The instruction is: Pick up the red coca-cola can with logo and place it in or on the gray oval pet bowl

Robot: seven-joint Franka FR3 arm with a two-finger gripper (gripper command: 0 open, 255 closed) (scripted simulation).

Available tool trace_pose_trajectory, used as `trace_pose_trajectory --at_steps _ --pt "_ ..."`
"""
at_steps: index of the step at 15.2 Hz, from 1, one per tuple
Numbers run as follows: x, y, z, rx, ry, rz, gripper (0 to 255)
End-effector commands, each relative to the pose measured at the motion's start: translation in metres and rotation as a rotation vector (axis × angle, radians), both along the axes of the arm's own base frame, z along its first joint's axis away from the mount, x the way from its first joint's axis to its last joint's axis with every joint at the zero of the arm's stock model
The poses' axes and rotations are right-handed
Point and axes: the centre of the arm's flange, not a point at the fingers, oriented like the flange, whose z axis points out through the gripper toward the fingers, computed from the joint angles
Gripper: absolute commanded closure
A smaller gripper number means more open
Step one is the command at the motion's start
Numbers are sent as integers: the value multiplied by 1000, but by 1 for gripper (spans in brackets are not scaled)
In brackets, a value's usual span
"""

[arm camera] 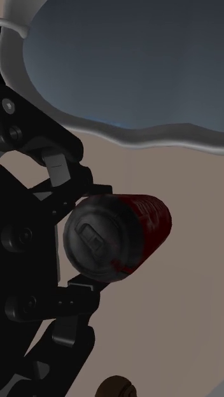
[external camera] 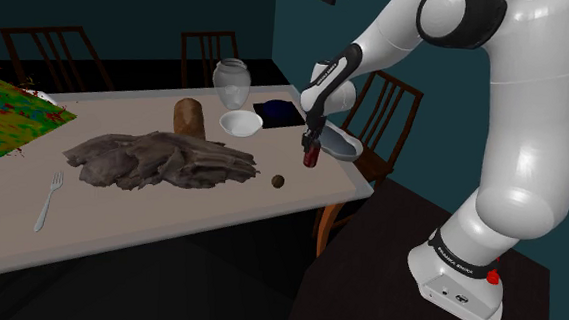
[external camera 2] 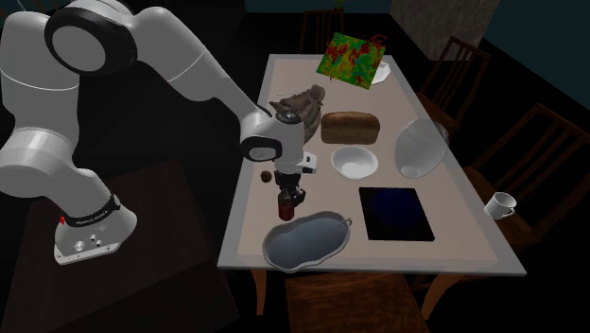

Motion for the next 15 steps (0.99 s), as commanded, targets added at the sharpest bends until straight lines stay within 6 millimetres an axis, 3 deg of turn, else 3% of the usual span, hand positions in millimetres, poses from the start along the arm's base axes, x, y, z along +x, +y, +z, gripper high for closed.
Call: trace_pose_trajectory --at_steps 1,15 --pt "0 0 8 0 0 0 255" --pt "0 0 82 0 0 0 255"
